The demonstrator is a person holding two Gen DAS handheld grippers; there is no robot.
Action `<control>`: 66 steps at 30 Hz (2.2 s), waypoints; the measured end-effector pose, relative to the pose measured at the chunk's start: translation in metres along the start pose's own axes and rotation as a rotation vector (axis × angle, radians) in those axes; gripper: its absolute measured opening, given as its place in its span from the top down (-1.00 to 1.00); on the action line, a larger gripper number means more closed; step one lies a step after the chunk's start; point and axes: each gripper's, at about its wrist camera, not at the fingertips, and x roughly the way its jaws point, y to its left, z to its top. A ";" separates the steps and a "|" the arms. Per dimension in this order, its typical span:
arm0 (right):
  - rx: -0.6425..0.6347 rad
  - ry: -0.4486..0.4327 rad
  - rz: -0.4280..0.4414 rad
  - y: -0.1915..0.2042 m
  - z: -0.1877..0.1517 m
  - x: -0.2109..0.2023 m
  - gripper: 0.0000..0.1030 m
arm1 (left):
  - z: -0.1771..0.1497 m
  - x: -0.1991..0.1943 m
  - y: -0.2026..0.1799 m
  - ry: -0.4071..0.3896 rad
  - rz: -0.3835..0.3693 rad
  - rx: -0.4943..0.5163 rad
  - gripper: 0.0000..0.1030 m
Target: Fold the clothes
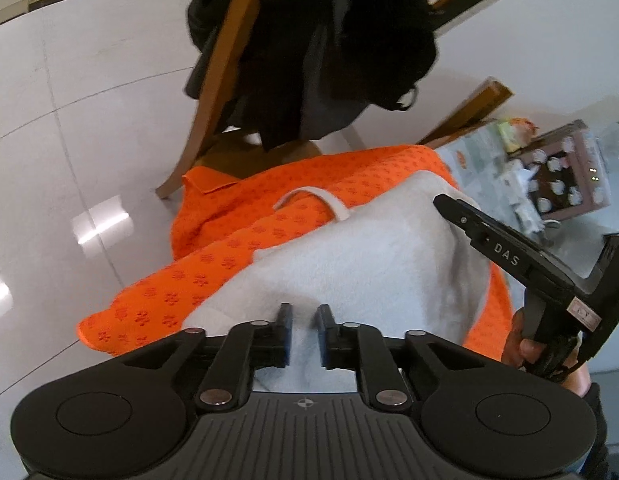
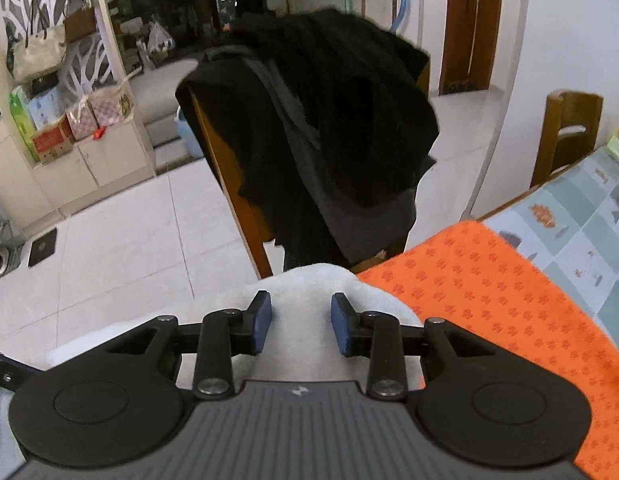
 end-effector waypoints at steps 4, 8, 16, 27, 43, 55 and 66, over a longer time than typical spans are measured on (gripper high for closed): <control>0.012 -0.045 0.001 0.001 -0.003 -0.035 0.07 | 0.004 -0.014 -0.009 -0.003 -0.055 0.052 -0.05; 0.058 -0.086 -0.002 0.000 -0.018 -0.072 -0.18 | 0.012 -0.029 -0.021 -0.019 -0.093 0.141 -0.33; 0.236 -0.108 -0.039 -0.012 -0.068 -0.130 -0.70 | 0.041 -0.017 -0.027 0.056 -0.102 0.294 -0.99; 0.506 -0.090 -0.179 -0.001 -0.119 -0.139 -0.99 | 0.093 0.031 -0.014 0.232 -0.205 0.428 -1.00; 1.043 -0.071 0.057 0.005 -0.197 -0.088 -1.00 | 0.109 0.117 0.003 0.584 -0.433 0.509 -1.00; 1.077 -0.067 0.101 0.000 -0.200 -0.065 -1.00 | 0.116 0.146 0.003 0.699 -0.541 0.579 -1.00; 1.067 -0.086 0.185 -0.009 -0.201 -0.053 -1.00 | 0.109 0.176 -0.007 0.823 -0.657 0.583 -1.00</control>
